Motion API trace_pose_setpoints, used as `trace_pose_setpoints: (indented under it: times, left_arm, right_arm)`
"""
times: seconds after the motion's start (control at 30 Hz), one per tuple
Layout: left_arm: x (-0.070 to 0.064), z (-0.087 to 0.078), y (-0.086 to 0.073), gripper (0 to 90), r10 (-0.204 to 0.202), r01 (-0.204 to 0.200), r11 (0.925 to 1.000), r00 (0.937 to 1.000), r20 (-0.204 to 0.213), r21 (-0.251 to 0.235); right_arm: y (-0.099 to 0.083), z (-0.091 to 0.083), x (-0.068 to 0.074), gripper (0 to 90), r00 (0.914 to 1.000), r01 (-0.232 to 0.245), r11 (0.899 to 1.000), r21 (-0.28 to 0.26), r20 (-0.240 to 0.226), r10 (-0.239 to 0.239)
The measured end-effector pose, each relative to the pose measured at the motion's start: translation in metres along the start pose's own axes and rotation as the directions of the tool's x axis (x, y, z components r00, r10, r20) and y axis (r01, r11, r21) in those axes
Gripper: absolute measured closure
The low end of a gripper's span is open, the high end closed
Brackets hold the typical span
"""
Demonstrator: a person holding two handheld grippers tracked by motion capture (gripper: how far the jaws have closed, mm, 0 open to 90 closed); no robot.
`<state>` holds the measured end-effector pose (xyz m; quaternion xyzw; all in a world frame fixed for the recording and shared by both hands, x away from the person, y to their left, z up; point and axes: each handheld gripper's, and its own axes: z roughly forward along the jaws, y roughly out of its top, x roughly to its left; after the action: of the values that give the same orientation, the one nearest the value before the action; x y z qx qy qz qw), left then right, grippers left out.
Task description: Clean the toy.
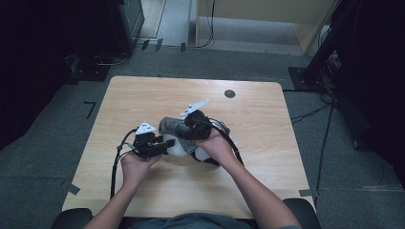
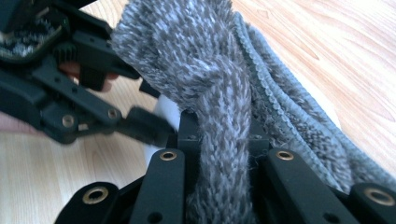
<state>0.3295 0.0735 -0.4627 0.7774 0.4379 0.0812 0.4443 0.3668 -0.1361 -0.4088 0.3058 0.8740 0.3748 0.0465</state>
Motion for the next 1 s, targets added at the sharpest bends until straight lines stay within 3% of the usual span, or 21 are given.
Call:
trace_pose_setpoints:
  times: [0.27,0.53,1.0]
  left_arm:
    - [0.000,-0.001,0.000,59.4,0.005,-0.005,1.0000,1.0000,0.005,-0.002]
    - [0.001,0.000,0.002,60.9,0.009,-0.009,1.0000,0.9998,0.019,-0.001]
    - [0.003,0.001,0.003,61.7,0.003,-0.004,1.0000,0.9997,0.026,0.006]
  right_arm:
    - [-0.017,-0.017,-0.005,76.9,0.9997,0.015,1.000,0.015,0.018,-0.016]
    - [-0.032,-0.036,-0.014,77.0,0.9993,0.001,1.000,0.002,0.037,-0.001]
    - [-0.049,-0.072,-0.034,76.9,0.9929,-0.088,0.996,-0.035,0.078,0.090]
